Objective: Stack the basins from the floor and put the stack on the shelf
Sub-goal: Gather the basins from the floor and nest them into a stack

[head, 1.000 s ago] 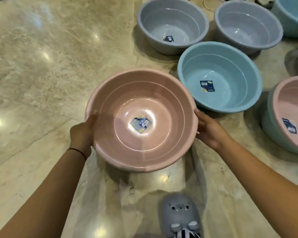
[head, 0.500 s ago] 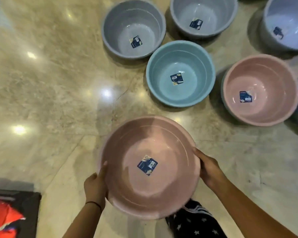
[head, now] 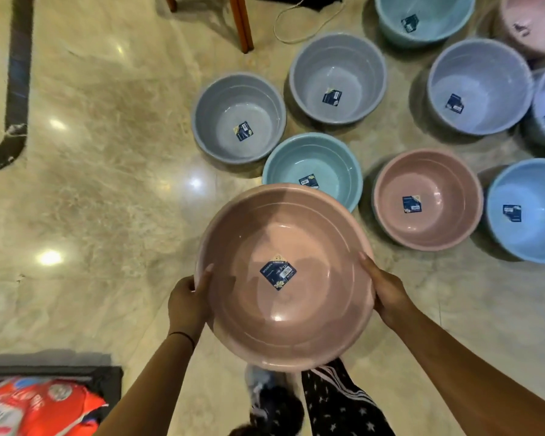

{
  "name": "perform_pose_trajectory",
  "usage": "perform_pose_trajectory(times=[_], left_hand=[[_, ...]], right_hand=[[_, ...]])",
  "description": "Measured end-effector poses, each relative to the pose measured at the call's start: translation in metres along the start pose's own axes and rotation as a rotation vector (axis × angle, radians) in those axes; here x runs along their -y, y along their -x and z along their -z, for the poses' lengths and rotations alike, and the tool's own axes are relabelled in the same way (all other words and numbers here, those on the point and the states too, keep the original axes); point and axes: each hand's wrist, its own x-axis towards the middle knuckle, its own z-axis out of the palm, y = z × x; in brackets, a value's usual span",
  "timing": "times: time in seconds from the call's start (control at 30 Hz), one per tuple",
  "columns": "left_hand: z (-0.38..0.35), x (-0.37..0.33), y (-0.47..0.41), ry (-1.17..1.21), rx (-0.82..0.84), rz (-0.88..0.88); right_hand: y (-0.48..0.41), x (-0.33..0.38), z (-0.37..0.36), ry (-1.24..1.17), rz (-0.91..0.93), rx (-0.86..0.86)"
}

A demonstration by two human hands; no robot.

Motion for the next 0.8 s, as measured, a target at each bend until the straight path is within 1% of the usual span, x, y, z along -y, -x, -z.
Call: perform_pose_trajectory(times=[0.1, 0.3, 0.47, 0.6, 0.67, 0.8], left_hand=[[0.005, -0.005, -0.007, 0.014, 0.035, 0.025], [0.016, -0.014, -0.013, -0.007, 0.058, 0.076], [0.029, -0.013, -0.025, 0.054, 0.037, 0.085], [0.030, -0.016, -0.055, 0.040, 0.027, 0.099], [0.025, -0.027, -0.068, 0.014, 0.032, 0.086], [0.002, -0.058, -0.091, -0.043, 0.023, 0.083]], right_hand=[[0.008, 0.007, -0.007, 0.013, -0.001, -0.045], [0.035, 0.002, -0.025, 0.032, -0.052, -0.203], [0.039, -0.005, -0.051, -0.046, -0.133, -0.267], [0.022, 0.000, -0.071, -0.069, -0.118, -0.259], [0.007, 0.010, -0.071, -0.012, -0.098, -0.252], [-0.034, 0.045, -0.059, 0.195, 0.004, -0.233]])
